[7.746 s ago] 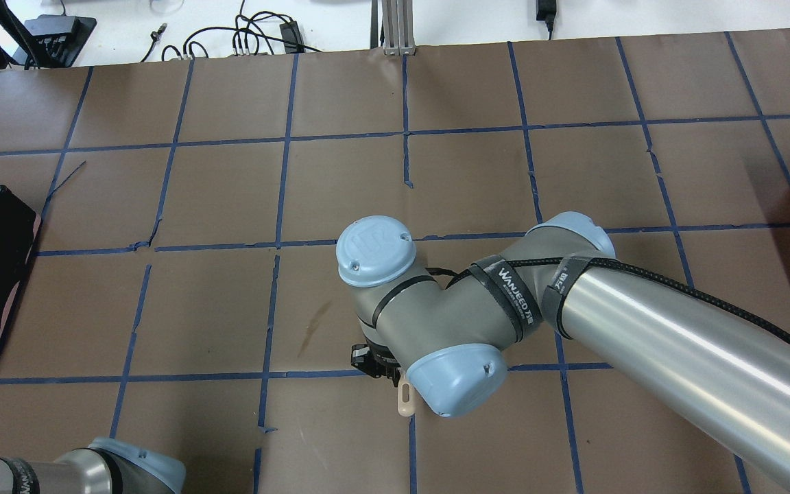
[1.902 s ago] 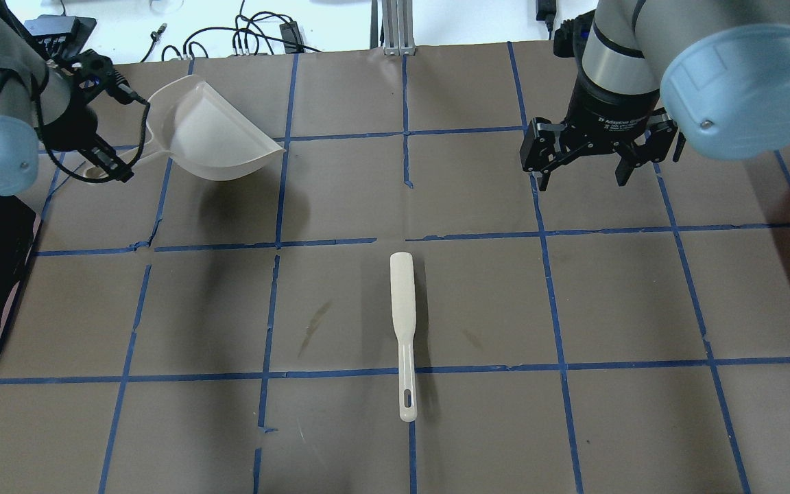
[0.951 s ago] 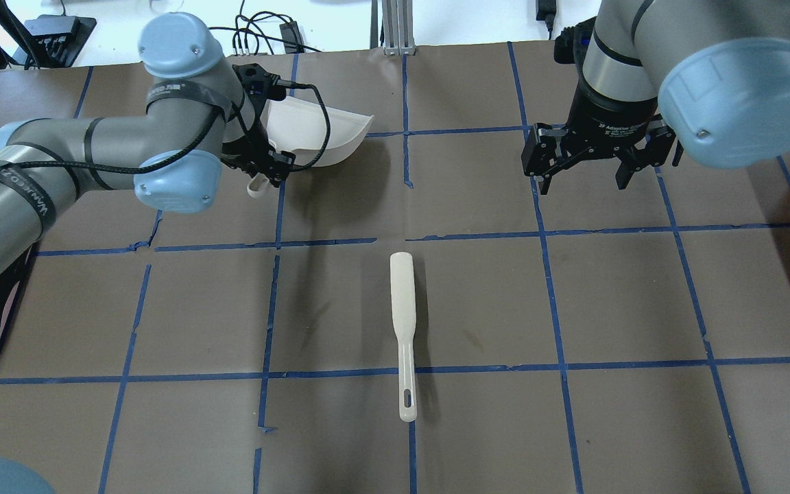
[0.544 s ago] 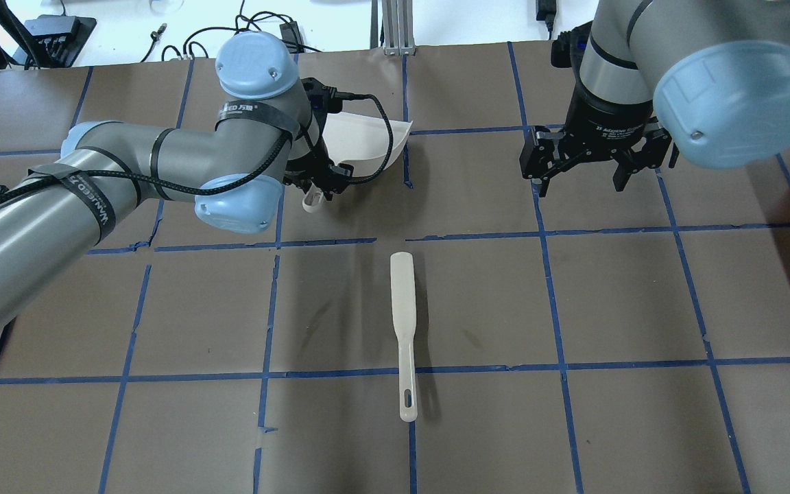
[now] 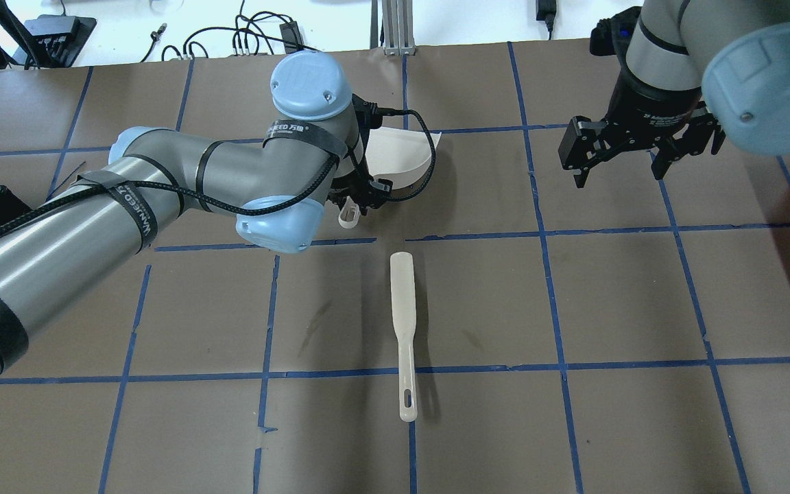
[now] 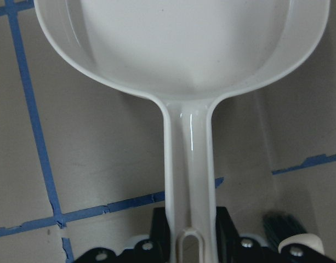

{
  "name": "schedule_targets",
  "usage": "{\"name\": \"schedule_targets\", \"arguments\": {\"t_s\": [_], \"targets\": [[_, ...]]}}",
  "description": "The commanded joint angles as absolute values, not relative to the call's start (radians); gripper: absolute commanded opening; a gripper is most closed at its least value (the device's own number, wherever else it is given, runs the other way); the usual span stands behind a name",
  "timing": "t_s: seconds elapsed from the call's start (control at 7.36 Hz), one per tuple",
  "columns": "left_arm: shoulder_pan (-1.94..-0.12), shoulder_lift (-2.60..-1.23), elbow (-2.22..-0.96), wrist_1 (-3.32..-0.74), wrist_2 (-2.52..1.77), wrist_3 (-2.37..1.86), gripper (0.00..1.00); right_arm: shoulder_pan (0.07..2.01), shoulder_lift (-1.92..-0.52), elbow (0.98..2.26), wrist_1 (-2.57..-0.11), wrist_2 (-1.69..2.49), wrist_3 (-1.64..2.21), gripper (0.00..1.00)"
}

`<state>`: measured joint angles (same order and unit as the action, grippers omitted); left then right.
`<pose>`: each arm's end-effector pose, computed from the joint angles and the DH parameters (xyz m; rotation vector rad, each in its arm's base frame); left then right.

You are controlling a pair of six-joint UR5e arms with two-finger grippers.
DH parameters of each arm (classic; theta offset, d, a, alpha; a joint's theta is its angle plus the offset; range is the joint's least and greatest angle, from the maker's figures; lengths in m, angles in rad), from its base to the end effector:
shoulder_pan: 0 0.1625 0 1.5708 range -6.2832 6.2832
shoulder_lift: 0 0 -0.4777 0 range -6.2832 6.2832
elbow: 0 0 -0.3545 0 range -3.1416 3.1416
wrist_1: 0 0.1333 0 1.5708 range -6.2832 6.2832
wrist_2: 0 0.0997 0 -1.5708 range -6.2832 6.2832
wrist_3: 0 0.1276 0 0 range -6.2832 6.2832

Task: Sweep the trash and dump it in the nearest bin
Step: 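Carry the empty dustpan back to the table center with the left gripper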

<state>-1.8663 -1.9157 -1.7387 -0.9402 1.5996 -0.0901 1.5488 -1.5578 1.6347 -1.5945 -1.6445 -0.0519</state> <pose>-0.2942 -0.5213 0.3232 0.3183 3.1140 -0.1898 0.1139 -0.4551 0.4806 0.0489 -3.0683 -0.0858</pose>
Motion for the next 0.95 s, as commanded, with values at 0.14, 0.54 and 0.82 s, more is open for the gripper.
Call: {"name": "schedule_targets", "arguments": {"t_s": [0.14,0.54,0.82], "targets": [[-1.923,-1.930,-1.738,-0.933,1.609,-0.173,0.01,1.532,-1.566,1.638,-1.588,-1.646,-0.074,1.00],[-1.960,-1.931,-1.740,-0.933,1.600,-0.276,0.01,1.532,-1.566,1.638,-1.588,-1.632,-0.072,1.00],[-1.965,-1.931,-1.758,-0.931,1.598,-0.307,0.03,1.529,-1.572,1.638,-1.588,-1.631,-0.077,1.00]]}}
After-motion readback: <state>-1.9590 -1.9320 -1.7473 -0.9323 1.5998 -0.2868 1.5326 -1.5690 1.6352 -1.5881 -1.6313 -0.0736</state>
